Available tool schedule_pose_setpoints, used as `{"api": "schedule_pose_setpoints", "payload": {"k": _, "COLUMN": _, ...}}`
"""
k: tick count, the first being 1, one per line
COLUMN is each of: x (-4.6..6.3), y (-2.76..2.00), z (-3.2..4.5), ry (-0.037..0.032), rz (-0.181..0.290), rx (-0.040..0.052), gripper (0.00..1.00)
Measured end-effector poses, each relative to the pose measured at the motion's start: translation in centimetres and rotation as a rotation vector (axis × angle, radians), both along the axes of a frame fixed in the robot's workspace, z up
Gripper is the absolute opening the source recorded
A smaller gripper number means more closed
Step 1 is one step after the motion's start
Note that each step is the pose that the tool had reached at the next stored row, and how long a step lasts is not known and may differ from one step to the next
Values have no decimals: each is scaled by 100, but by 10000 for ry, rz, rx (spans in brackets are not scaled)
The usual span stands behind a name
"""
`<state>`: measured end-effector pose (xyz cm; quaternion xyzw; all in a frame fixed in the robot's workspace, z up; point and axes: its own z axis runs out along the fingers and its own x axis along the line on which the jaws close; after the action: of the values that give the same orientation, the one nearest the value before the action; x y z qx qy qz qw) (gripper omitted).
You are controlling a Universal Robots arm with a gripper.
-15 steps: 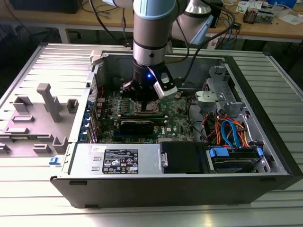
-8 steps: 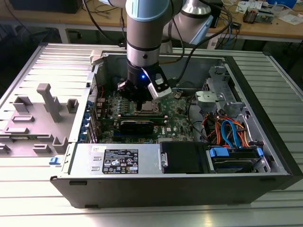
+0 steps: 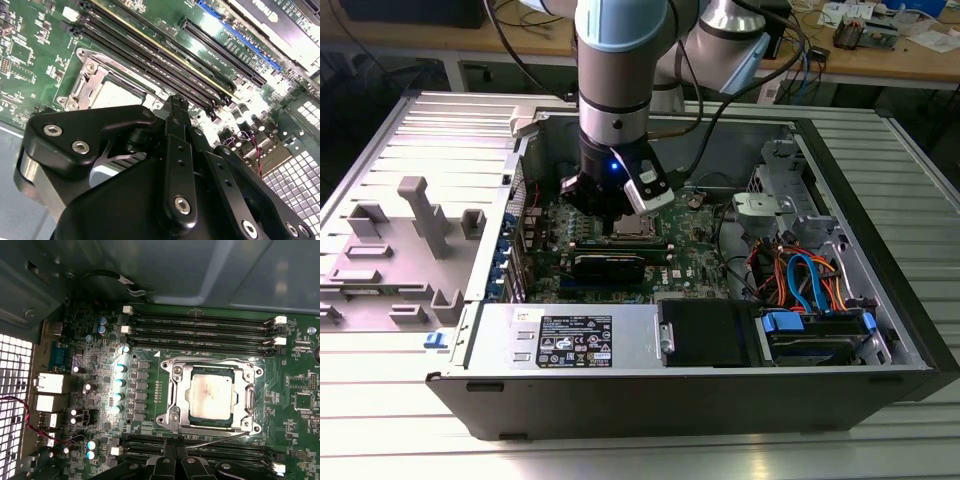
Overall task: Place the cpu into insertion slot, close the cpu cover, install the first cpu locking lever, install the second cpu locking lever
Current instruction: 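Install the second cpu locking lever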
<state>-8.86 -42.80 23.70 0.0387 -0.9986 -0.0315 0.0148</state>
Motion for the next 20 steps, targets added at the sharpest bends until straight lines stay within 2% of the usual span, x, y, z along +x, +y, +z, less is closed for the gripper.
{"api": "schedule_pose_setpoints", "payload": {"k": 14, "x": -7, "y": -2, "z": -14, "ry": 2, "rz": -1, "rx": 16, "gripper": 11}}
{"api": "schedule_pose_setpoints", "payload": {"k": 16, "x": -6, "y": -1, "z": -42, "ry": 1, "rz": 1, "rx": 77, "gripper": 11}}
{"api": "schedule_pose_setpoints", "payload": {"k": 18, "x": -6, "y": -2, "z": -83, "ry": 2, "rz": 1, "rx": 188, "gripper": 11}}
{"api": "schedule_pose_setpoints", "payload": {"k": 20, "x": -8, "y": -1, "z": -120, "ry": 1, "rz": 7, "rx": 374, "gripper": 11}}
